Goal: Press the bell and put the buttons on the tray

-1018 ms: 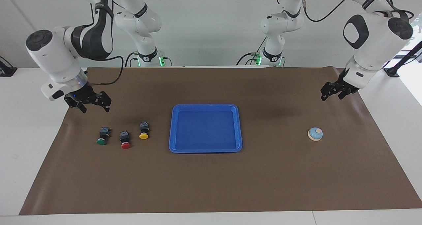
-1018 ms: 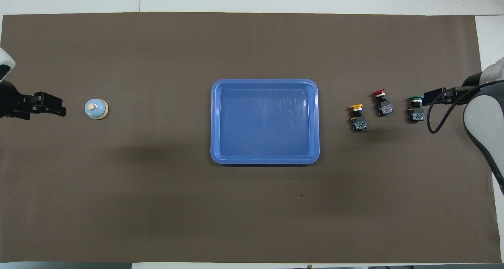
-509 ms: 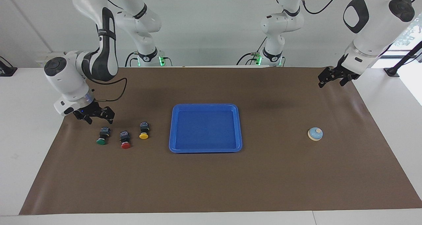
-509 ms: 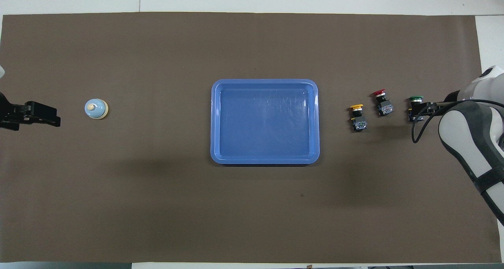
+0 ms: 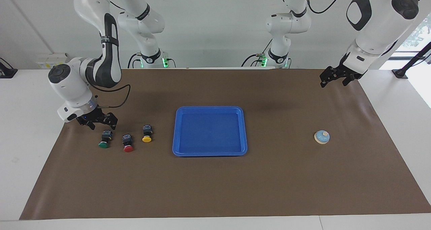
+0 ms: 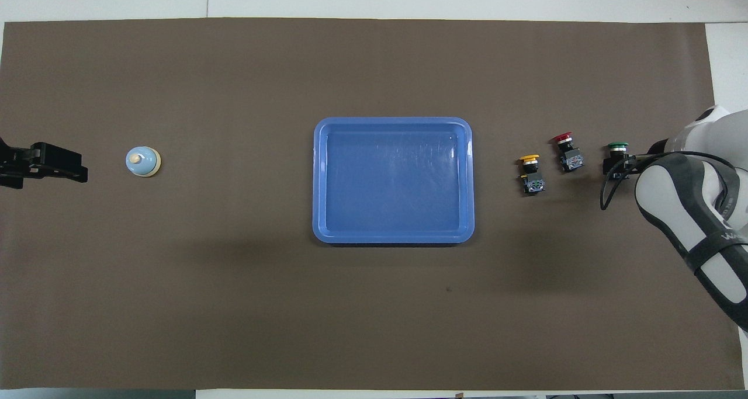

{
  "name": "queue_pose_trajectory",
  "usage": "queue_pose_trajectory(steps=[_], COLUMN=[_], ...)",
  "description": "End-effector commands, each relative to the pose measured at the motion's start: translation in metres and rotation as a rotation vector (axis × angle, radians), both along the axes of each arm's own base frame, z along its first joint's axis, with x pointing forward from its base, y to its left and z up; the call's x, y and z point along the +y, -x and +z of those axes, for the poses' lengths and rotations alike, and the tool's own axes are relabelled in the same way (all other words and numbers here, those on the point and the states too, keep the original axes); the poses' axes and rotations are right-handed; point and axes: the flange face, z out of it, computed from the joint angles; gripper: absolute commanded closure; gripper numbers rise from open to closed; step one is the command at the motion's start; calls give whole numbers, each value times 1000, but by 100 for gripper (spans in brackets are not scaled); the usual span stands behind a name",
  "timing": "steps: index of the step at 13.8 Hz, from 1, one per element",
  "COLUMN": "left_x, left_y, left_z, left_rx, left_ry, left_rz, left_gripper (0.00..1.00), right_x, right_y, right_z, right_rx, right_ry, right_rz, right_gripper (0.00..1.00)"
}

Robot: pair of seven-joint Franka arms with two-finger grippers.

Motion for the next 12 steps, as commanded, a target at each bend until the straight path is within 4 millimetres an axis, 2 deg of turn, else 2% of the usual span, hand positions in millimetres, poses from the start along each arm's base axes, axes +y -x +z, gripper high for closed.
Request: queue_pose_trajectory(steps=[1,7,8,9,10,11,12], left_x=[3,9,9,9,9,9,7], left_y=[-3,3,2,2,2,2,5], left_z=[0,-9,-9,-9,-6,3,12], left_rx=[9,16,15,15,16,13,22], left_ry=[3,3,2,2,2,2,1], left_rz=[19,27,27,27,26,26,23], left_gripper=[0,0,0,0,0,0,0], right_x=[-22,-20,-19,-18,-16,-16,-15], right_y=[4,-3,-4,-4,-4,-4,-4], right_z=[-28,-40,-44,-44,-44,-44,-44], right_rx=[15,-29,-26,-27,-25,-24,-23], right_ry=[2,16,15,15,14,14,14], right_rz=[-8,-12,-12,-11,-8,-6,-5], right_gripper=[0,0,37,69,93,100,100])
